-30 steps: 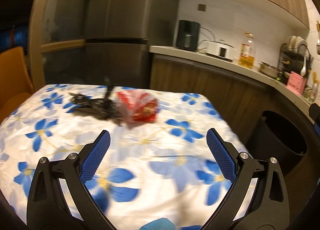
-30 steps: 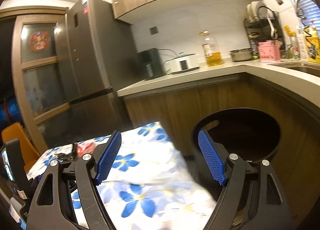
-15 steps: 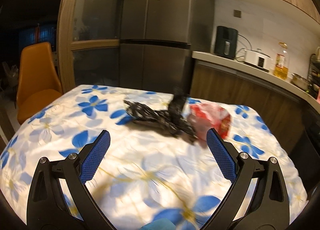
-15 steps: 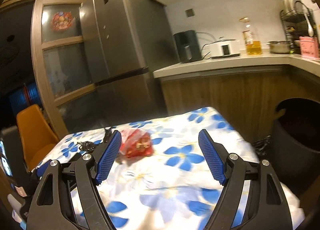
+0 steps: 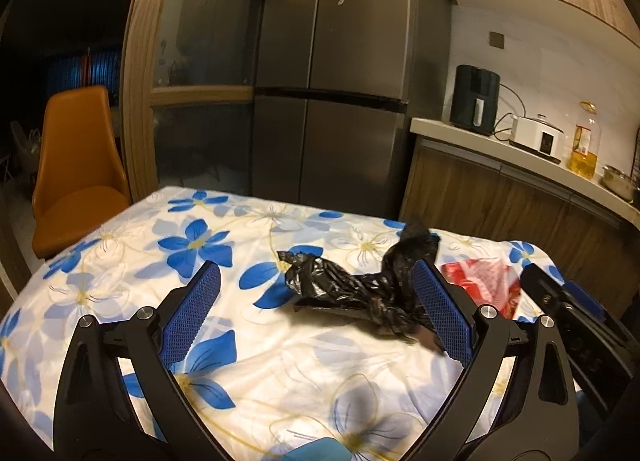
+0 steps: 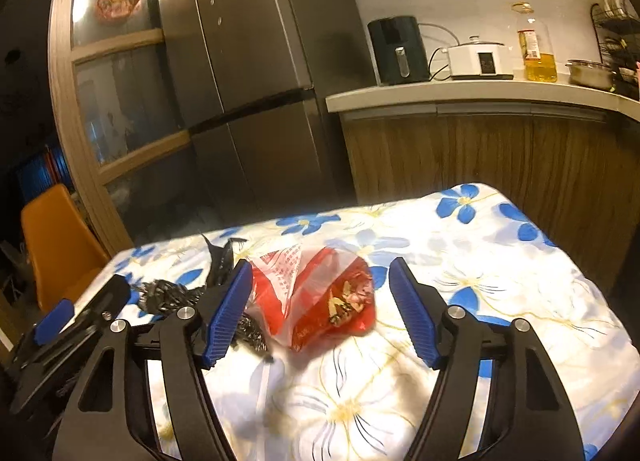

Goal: Collect trash
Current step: 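Grasp the black plastic bag with the left tool while the right tool grasps the red-white snack bag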

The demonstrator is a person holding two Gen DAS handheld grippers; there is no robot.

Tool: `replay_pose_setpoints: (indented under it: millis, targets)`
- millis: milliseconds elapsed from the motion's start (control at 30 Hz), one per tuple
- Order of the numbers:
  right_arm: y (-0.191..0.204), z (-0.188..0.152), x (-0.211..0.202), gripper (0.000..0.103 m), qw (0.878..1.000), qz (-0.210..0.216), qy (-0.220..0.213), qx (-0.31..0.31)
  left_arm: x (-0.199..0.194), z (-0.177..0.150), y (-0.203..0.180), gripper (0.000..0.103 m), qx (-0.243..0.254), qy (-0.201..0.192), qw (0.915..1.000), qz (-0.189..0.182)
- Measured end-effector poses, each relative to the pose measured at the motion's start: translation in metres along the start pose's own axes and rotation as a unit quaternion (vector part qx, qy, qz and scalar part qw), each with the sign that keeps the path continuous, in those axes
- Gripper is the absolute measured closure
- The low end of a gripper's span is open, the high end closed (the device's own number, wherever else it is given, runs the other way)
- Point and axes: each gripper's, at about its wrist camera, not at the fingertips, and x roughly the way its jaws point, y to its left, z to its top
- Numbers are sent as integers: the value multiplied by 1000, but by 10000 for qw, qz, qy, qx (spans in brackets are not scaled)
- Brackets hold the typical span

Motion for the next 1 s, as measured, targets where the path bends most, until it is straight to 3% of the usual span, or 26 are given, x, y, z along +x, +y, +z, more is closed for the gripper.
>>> replay_pose_setpoints:
  millis: [67, 167, 233, 333, 533, 733, 900, 1000]
  targets:
    - [3, -3, 14, 42, 9998, 14, 153, -86, 6, -1, 3, 8, -85, 107, 9999, -62]
    - [3, -8, 33, 62, 9986, 33, 510, -96, 11, -1, 5, 8, -163, 138, 9997, -123]
    - [2, -10, 36, 86, 9982, 89, 591, -90, 14, -2, 2, 8, -135, 146, 9997, -145]
    - [3, -11, 31, 101, 9985, 159, 506, -122, 19, -2, -2, 8, -103, 172, 9996, -203]
    - [-10, -9, 6, 101, 9999, 20, 134, 65, 27, -2, -18, 8, 106, 207, 9990, -371]
    - [-33, -4, -22, 101, 9992, -138, -200, 306, 49, -4, -35, 8, 276, 532, 9970, -489]
    - [-41, -2, -39, 101, 9985, -103, -342, 413, 67, -8, -41, 21, 349, 828, 9945, -542]
    - [-43, -2, -43, 101, 9984, -61, -359, 433, 80, -14, -45, 39, 424, 1133, 9914, -499]
